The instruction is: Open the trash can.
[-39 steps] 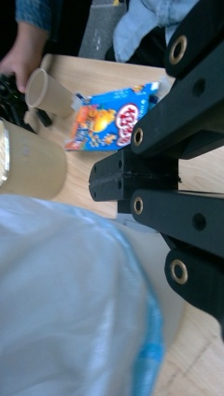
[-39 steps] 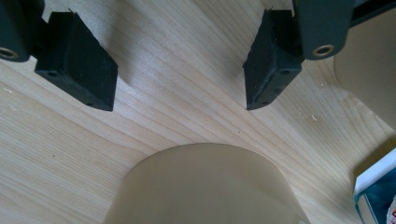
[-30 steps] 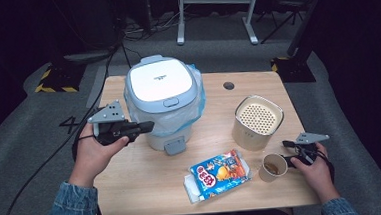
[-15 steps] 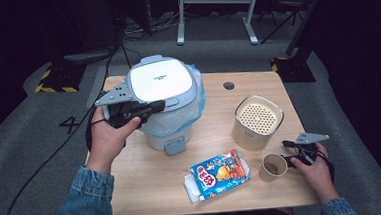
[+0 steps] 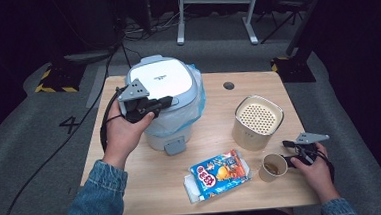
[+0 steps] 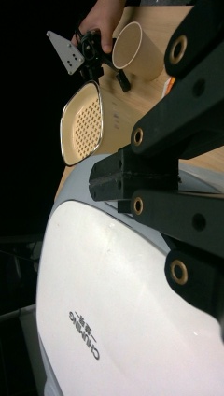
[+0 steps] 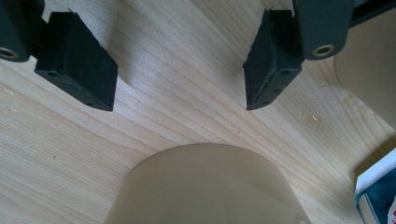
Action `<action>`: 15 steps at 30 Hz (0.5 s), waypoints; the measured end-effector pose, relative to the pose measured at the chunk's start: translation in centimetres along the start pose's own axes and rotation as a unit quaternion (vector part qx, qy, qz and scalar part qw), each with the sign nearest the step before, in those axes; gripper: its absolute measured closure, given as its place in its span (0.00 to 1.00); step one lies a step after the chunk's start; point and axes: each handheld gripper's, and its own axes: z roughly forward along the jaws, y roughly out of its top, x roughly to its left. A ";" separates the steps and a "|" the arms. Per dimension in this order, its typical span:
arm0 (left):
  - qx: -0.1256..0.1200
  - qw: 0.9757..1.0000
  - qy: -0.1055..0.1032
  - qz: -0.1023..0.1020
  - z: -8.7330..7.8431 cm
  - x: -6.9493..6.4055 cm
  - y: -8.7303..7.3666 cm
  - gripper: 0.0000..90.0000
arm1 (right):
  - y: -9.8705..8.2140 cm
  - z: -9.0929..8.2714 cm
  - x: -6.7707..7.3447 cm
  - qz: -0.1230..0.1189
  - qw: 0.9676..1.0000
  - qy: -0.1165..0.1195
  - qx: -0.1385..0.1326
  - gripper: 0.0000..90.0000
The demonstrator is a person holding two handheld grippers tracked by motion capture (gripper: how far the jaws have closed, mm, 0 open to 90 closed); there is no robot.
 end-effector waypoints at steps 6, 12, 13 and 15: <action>0.015 1.000 0.014 0.016 0.2 -0.6 0.4 1.00 | 0.0 0.0 0.0 0.000 1.000 -0.001 0.000 0.29; 0.040 0.998 0.030 0.023 0.4 -1.2 0.8 1.00 | 0.0 0.0 0.1 0.001 1.000 -0.003 0.000 0.29; 0.042 0.998 0.030 0.022 0.4 -1.3 0.9 1.00 | 0.0 0.0 0.1 0.001 1.000 -0.003 0.000 0.29; 0.041 0.999 0.026 0.017 0.4 -1.2 0.9 1.00 | 0.0 0.0 0.1 0.001 1.000 -0.003 0.000 0.29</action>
